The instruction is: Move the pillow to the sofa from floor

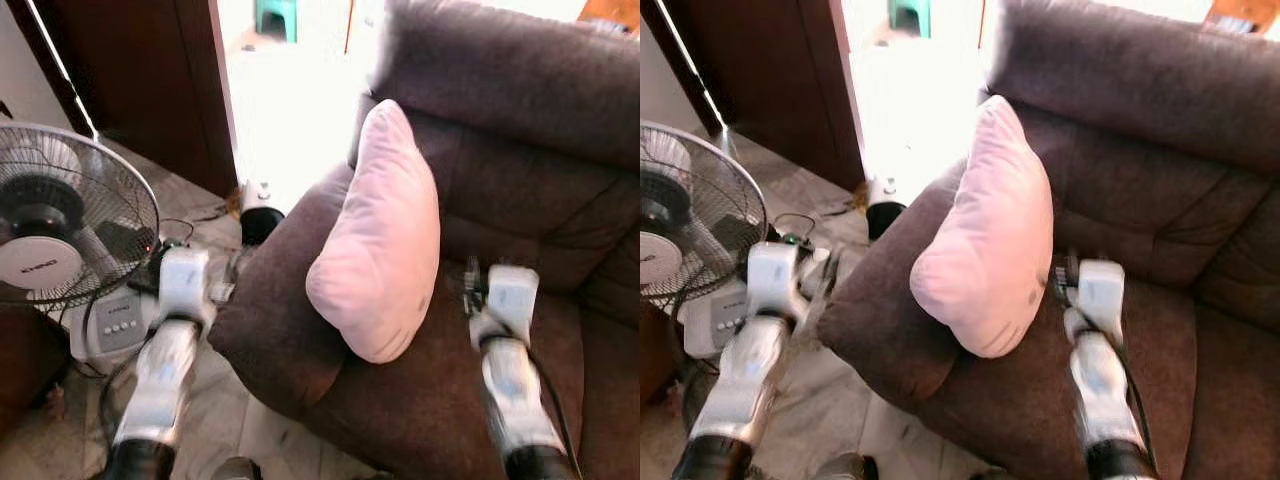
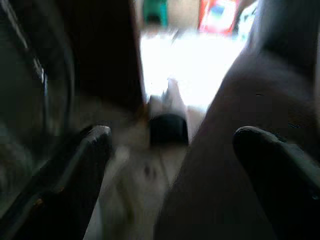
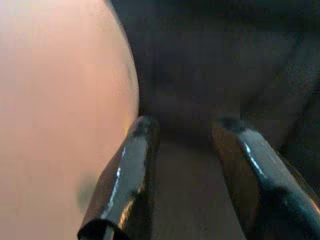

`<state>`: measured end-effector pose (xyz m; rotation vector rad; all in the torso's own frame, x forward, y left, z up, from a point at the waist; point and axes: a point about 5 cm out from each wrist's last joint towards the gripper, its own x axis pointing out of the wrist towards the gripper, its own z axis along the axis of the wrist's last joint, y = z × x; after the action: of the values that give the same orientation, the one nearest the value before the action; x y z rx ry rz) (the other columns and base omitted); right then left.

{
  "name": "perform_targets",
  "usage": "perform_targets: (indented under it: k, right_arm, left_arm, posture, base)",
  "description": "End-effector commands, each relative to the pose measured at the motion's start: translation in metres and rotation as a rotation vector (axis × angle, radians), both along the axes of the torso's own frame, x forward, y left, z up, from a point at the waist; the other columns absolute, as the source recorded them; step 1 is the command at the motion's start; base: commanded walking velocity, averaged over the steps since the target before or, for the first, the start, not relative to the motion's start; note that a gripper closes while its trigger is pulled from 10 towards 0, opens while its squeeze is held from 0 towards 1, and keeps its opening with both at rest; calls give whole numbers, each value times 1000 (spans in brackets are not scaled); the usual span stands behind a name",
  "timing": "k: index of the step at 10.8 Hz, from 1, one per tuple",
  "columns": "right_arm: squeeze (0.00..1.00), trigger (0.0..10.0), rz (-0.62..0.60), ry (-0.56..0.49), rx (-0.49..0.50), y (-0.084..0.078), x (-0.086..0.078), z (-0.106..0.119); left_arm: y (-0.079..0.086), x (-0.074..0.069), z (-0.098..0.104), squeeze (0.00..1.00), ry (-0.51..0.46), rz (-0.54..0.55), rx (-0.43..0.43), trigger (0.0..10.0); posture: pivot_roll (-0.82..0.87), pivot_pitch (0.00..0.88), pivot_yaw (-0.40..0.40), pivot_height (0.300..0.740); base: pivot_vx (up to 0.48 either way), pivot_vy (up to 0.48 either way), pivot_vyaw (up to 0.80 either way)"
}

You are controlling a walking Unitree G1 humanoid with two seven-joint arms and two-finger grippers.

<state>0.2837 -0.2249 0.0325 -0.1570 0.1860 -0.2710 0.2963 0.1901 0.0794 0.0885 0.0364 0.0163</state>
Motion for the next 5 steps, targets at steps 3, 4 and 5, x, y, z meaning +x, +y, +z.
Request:
perform_targets:
  k: [3,4,5]
  right_arm:
    - [0,10000,33,330,164,13,-43,-65]
    - [0,10000,53,392,167,17,-51,-74]
    - [0,10000,50,474,174,18,-65,-87]
  left_arm:
    - [12,-25,-62,0,268,57,-39,10000]
    - [15,-31,-71,0,313,60,-34,10000]
    - [19,-42,-88,0,391,62,-10,10000]
  posture:
    - [108,11,-55,719]
    - [106,10,-54,719]
    - [110,3,-54,719]
  base:
    - [0,0,0]
    - [0,0,0]
    - [0,0,0]
